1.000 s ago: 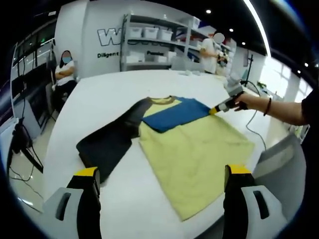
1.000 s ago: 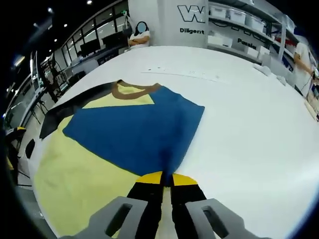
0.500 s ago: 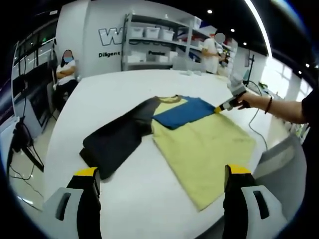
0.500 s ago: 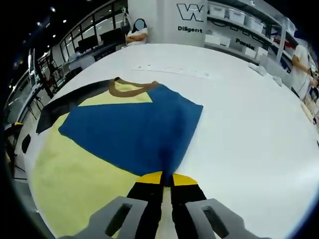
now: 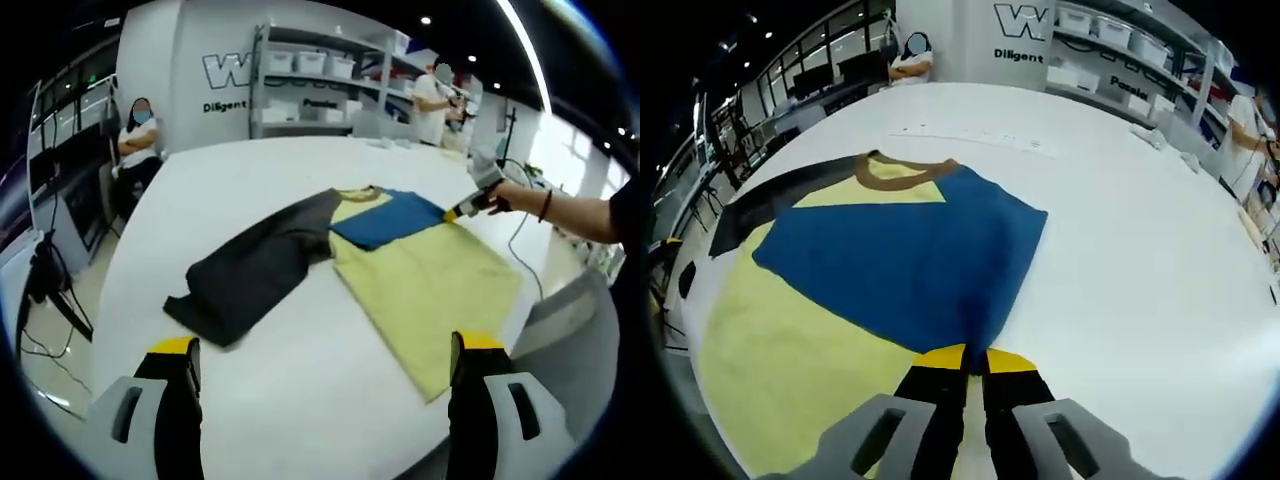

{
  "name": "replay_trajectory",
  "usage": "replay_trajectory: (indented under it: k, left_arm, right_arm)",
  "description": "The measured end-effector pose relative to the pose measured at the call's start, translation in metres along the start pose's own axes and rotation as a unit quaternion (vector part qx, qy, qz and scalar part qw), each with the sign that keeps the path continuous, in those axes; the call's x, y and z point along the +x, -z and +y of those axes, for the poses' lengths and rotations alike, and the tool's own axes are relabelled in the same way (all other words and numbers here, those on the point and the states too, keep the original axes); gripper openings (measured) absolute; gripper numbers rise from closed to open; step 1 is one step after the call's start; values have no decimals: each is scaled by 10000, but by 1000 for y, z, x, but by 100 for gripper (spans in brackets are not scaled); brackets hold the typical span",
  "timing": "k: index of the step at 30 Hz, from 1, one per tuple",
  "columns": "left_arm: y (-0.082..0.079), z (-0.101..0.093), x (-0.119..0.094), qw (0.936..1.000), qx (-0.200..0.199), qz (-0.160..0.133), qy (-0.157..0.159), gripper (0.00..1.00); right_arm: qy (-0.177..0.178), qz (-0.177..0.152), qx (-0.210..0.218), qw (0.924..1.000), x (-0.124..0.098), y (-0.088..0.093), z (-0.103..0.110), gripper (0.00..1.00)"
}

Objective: Fold the garment on the visible template until the final outline fits inside the template.

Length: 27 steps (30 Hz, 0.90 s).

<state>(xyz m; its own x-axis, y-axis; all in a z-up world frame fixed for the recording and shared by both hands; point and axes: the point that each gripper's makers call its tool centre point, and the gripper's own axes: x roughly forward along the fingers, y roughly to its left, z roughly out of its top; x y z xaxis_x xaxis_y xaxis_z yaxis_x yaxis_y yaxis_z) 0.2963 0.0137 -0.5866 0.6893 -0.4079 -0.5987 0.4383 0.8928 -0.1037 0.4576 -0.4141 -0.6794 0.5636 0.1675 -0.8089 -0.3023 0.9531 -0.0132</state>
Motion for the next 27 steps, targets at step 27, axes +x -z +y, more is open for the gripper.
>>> replay_trajectory:
  k: [27]
  left_arm:
    - [3,12,1,9997,-9,67,-222,99]
  right_arm:
    - [-87,-609,741,9953,-18,-5,-3,24]
